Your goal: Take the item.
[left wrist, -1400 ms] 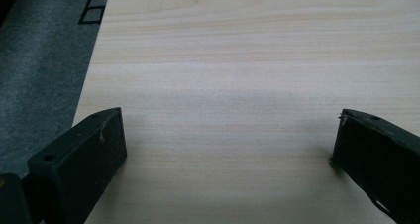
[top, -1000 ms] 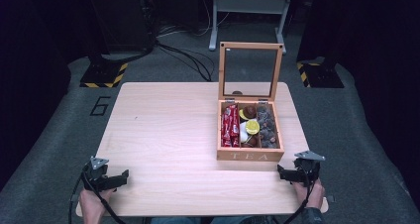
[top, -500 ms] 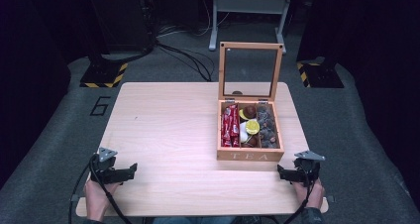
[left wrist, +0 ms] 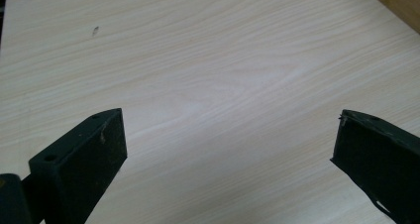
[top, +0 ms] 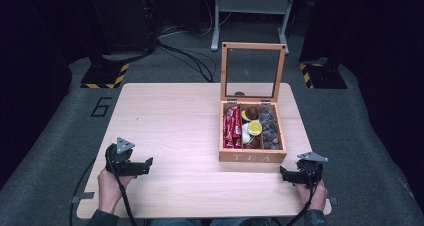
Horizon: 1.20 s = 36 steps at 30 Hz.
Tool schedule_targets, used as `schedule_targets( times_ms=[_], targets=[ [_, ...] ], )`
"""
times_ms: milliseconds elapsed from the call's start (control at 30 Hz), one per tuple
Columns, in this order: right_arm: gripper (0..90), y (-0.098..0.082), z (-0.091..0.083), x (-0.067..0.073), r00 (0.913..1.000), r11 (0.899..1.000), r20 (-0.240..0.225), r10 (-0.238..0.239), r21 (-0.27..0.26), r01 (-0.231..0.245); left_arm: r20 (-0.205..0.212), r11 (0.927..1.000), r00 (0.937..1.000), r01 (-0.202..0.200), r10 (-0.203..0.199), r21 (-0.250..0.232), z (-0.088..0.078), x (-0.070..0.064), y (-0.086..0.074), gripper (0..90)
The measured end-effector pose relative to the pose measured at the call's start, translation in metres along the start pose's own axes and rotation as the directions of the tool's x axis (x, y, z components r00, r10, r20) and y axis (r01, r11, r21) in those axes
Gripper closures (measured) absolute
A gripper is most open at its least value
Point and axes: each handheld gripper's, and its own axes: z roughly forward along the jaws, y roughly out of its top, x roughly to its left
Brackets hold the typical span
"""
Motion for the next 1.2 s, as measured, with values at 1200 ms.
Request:
schedule_targets(
  times_ms=[1200],
  targets=[
    [0.6,0.000,0.000,0.000,1.0000,1.000,-0.001,0.001,-0.001,-0.001,0.207,0.9783,0.9563,-0.206,0.207,-0.027,0.045,-0.092,0.106,0.0]
  ],
)
